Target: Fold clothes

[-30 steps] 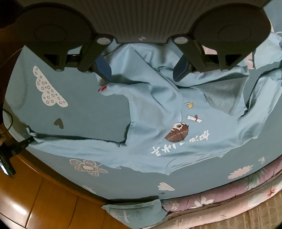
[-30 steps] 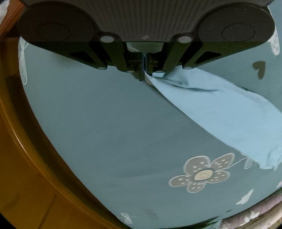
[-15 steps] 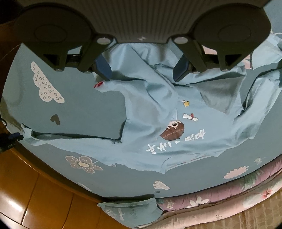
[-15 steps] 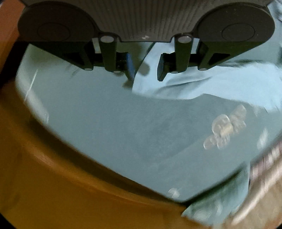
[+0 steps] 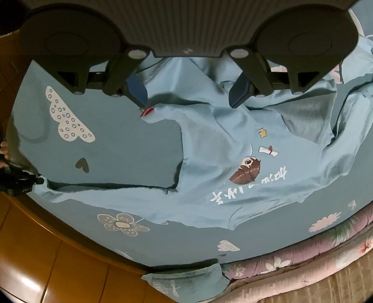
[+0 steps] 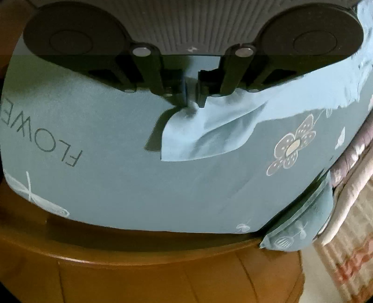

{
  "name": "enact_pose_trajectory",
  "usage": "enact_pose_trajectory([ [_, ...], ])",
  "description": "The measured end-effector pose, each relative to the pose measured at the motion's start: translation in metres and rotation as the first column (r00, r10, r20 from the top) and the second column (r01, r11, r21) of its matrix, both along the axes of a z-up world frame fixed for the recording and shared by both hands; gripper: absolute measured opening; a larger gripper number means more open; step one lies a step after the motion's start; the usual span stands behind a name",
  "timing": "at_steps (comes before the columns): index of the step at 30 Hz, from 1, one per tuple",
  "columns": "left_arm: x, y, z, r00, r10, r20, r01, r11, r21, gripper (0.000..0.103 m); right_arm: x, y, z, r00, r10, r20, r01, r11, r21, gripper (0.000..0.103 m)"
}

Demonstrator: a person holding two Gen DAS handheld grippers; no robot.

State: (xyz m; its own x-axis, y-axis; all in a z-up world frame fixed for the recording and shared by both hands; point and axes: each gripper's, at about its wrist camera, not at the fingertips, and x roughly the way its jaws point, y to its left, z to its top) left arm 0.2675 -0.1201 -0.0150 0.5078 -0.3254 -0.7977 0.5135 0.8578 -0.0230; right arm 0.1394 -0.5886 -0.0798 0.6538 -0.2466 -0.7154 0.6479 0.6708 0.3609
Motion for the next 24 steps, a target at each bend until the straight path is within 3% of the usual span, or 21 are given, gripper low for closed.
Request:
enact_pose_trajectory([
  [7, 0.001, 0.011, 0.0, 1.0, 0.031, 0.0, -0.031, 0.999, -0.009, 0.078, -0.025, -0.006, 0.022, 0.992, -0.039, -0.121, 0.034, 0.999, -0.038, 0.017],
  [9, 0.003, 0.01, 0.0, 0.999, 0.034, 0.0, -0.034, 0.999, -0.01, 0.078, -0.027, -0.001, 0.028, 0.993, -0.044, -0.113, 0.038, 0.998, -0.055, 0.018],
  [11, 0.003, 0.008, 0.001, 1.0, 0.028, 0.005, -0.028, 1.0, -0.01, 0.078, -0.028, 0.005, 0.033, 0.994, -0.045, -0.103, 0.038, 0.997, -0.07, 0.026],
  [13, 0.001, 0.007, 0.002, 1.0, 0.019, 0.012, -0.019, 1.0, -0.009, 0.078, -0.019, 0.017, 0.035, 0.997, 0.009, -0.072, -0.013, 0.998, -0.056, 0.033],
  [18, -0.003, 0.012, 0.002, 0.999, 0.032, 0.017, -0.032, 0.999, -0.009, 0.078, 0.014, 0.062, 0.035, 0.983, 0.182, -0.02, -0.182, 0.983, -0.014, 0.037],
  [24, -0.005, 0.039, -0.003, 0.995, 0.101, -0.006, -0.101, 0.993, -0.057, 0.078, 0.063, 0.144, 0.023, 0.899, 0.437, 0.014, -0.437, 0.896, 0.078, 0.042],
])
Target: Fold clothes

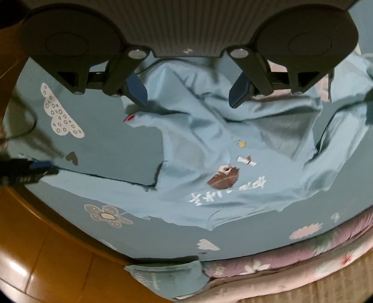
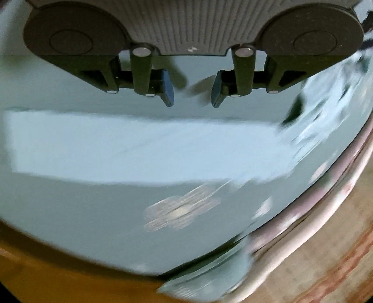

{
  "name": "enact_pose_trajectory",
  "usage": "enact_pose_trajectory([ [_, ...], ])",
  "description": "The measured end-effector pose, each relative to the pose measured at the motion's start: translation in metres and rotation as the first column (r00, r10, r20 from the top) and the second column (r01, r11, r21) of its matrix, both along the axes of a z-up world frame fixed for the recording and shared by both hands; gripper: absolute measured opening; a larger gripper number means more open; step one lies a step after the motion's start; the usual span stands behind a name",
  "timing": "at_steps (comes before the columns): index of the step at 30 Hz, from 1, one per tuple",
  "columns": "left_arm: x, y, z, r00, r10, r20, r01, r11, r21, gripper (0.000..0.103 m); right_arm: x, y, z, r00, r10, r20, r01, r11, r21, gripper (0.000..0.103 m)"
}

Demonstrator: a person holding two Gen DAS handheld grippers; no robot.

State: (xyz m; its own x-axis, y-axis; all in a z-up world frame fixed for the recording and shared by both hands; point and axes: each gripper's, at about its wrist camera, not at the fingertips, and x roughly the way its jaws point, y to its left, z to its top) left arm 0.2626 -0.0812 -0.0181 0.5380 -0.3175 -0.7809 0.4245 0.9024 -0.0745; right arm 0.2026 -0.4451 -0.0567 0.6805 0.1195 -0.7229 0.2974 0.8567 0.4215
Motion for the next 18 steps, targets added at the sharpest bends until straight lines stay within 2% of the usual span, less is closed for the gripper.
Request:
enact_pose_trajectory([
  [5, -0.003, 0.025, -0.011, 0.999, 0.045, -0.012, -0.046, 0.999, -0.025, 0.078, 0.025, 0.07, -0.009, 0.981, 0.193, -0.005, -0.192, 0.979, 0.061, 0.048],
  [9, -0.006, 0.044, -0.028, 0.997, 0.075, -0.024, -0.076, 0.997, -0.032, 0.083, 0.027, 0.112, -0.015, 0.958, 0.285, -0.029, -0.283, 0.957, 0.068, 0.049],
  [13, -0.004, 0.066, -0.048, 0.99, 0.126, -0.07, -0.128, 0.992, -0.013, 0.083, 0.028, 0.13, -0.017, 0.951, 0.306, -0.039, -0.304, 0.951, 0.053, 0.061],
  [18, -0.005, 0.099, -0.056, 0.978, 0.189, -0.088, -0.195, 0.979, -0.055, 0.083, 0.028, 0.136, -0.018, 0.951, 0.303, -0.055, -0.302, 0.953, 0.038, 0.063],
])
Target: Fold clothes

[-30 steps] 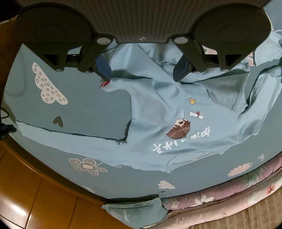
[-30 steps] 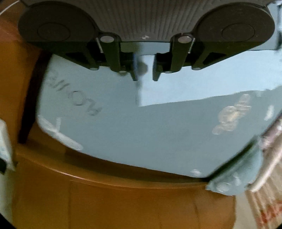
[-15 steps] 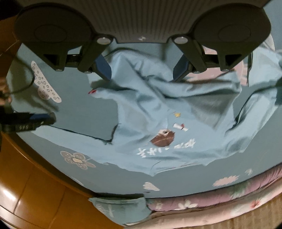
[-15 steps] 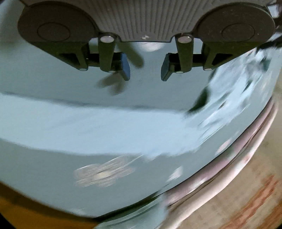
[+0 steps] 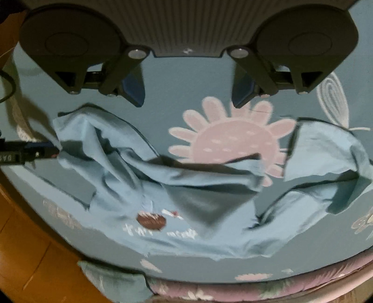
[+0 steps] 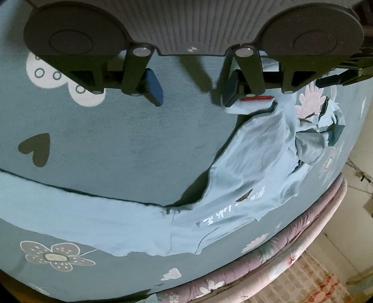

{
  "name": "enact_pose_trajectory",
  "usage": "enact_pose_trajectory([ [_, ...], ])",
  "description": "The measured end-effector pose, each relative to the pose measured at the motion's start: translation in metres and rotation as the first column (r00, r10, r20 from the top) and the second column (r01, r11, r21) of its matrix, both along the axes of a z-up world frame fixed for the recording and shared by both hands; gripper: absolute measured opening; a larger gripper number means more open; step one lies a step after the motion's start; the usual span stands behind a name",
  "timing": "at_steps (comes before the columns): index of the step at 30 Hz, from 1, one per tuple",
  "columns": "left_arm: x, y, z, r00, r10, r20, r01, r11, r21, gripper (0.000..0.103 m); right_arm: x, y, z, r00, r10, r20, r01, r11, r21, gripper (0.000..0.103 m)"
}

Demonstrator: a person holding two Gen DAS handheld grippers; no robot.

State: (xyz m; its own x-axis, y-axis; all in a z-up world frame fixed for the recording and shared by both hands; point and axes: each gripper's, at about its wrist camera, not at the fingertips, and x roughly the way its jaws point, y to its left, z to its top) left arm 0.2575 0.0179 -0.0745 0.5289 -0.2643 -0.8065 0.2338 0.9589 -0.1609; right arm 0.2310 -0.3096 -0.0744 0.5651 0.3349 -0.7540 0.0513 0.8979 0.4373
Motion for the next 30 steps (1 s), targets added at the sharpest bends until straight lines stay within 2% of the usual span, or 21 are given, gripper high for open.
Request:
enact_pose_trajectory([
  [5, 0.005, 0.038, 0.001, 0.995, 0.095, -0.008, -0.096, 0.994, -0.056, 0.083, 0.001, 0.002, -0.003, 1.0, -0.027, -0.005, 0.027, 1.0, 0.011, 0.066],
  [9, 0.007, 0.065, 0.001, 0.988, 0.157, -0.006, -0.157, 0.986, -0.06, 0.083, 0.002, 0.004, -0.004, 0.999, -0.031, -0.007, 0.031, 0.999, 0.01, 0.068],
  [18, 0.019, 0.091, 0.004, 0.951, 0.308, 0.026, -0.308, 0.951, 0.009, 0.082, 0.004, 0.01, -0.004, 1.0, -0.008, -0.005, 0.008, 1.0, 0.001, 0.076],
  [22, 0.02, 0.079, 0.015, 0.96, 0.276, 0.055, -0.277, 0.961, 0.018, 0.082, 0.002, 0.015, 0.003, 1.0, 0.009, -0.006, -0.009, 1.0, -0.011, 0.076],
  [26, 0.021, 0.059, 0.023, 0.975, 0.211, 0.071, -0.211, 0.977, 0.003, 0.082, -0.005, 0.028, 0.008, 0.994, 0.103, 0.034, -0.103, 0.995, 0.001, 0.076],
  [30, 0.025, 0.04, 0.021, 0.988, 0.137, 0.078, -0.14, 0.989, 0.039, 0.082, -0.01, 0.044, 0.008, 0.979, 0.202, 0.039, -0.202, 0.979, -0.024, 0.076],
])
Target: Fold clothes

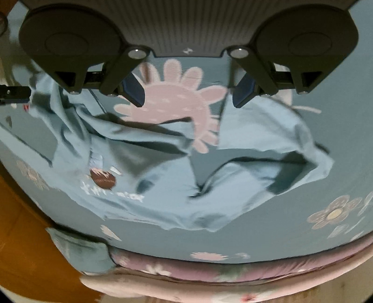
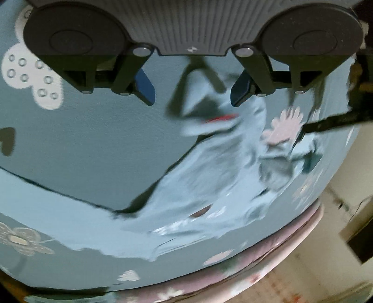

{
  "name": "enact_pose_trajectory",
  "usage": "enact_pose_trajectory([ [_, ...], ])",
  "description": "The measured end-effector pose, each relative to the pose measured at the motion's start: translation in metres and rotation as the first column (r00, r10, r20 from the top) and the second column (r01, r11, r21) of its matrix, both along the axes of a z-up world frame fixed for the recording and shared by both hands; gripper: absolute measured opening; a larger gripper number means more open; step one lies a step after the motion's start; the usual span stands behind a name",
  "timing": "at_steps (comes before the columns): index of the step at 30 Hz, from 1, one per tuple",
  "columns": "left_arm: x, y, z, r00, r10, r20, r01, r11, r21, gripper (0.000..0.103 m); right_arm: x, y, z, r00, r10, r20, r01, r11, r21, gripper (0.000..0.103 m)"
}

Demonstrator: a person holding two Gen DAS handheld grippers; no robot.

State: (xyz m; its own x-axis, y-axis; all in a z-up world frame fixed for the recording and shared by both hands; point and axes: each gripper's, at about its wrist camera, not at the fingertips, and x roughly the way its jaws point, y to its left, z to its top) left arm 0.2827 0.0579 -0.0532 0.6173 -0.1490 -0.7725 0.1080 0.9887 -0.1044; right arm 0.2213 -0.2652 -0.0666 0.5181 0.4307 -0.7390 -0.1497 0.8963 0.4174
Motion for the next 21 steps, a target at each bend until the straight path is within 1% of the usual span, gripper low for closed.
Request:
enact_pose_trajectory([
  [5, 0.012, -0.009, 0.0, 0.998, -0.048, 0.032, 0.048, 0.999, 0.003, 0.082, -0.008, 0.013, 0.005, 0.997, 0.071, 0.034, -0.069, 0.996, -0.05, 0.076],
  [8, 0.029, -0.012, -0.004, 0.995, -0.087, 0.057, 0.086, 0.996, 0.021, 0.081, -0.008, 0.017, 0.001, 0.996, 0.088, 0.016, -0.087, 0.994, -0.07, 0.076],
  [9, 0.036, -0.013, -0.007, 0.993, -0.096, 0.061, 0.095, 0.995, 0.028, 0.075, -0.008, 0.018, -0.001, 0.996, 0.09, 0.01, -0.089, 0.993, -0.077, 0.076],
  [10, 0.043, -0.013, -0.009, 0.993, -0.101, 0.062, 0.099, 0.994, 0.033, 0.067, -0.01, 0.019, -0.003, 0.996, 0.094, 0.009, -0.093, 0.992, -0.083, 0.077],
  [12, 0.055, -0.012, -0.015, 0.993, -0.107, 0.054, 0.106, 0.994, 0.029, 0.06, -0.013, 0.021, -0.004, 0.995, 0.097, 0.015, -0.095, 0.991, -0.091, 0.077],
  [14, 0.062, -0.007, -0.021, 0.994, -0.107, 0.03, 0.107, 0.994, -0.013, 0.055, -0.015, 0.02, -0.004, 0.995, 0.095, 0.013, -0.093, 0.992, -0.086, 0.077],
  [15, 0.062, -0.005, -0.023, 0.994, -0.11, 0.024, 0.111, 0.993, -0.038, 0.05, -0.016, 0.019, -0.004, 0.996, 0.092, 0.012, -0.091, 0.992, -0.083, 0.077],
  [16, 0.061, -0.004, -0.023, 0.993, -0.118, 0.025, 0.12, 0.991, -0.063, 0.048, -0.017, 0.017, -0.004, 0.996, 0.09, 0.01, -0.089, 0.993, -0.08, 0.077],
  [19, 0.052, -0.001, -0.025, 0.987, -0.157, 0.021, 0.159, 0.978, -0.136, 0.047, -0.019, 0.013, -0.006, 0.997, 0.077, 0.008, -0.077, 0.995, -0.06, 0.078],
  [21, 0.051, 0.005, -0.027, 0.986, -0.165, 0.025, 0.167, 0.969, -0.181, 0.047, -0.019, 0.012, -0.007, 0.997, 0.073, 0.007, -0.072, 0.996, -0.048, 0.078],
])
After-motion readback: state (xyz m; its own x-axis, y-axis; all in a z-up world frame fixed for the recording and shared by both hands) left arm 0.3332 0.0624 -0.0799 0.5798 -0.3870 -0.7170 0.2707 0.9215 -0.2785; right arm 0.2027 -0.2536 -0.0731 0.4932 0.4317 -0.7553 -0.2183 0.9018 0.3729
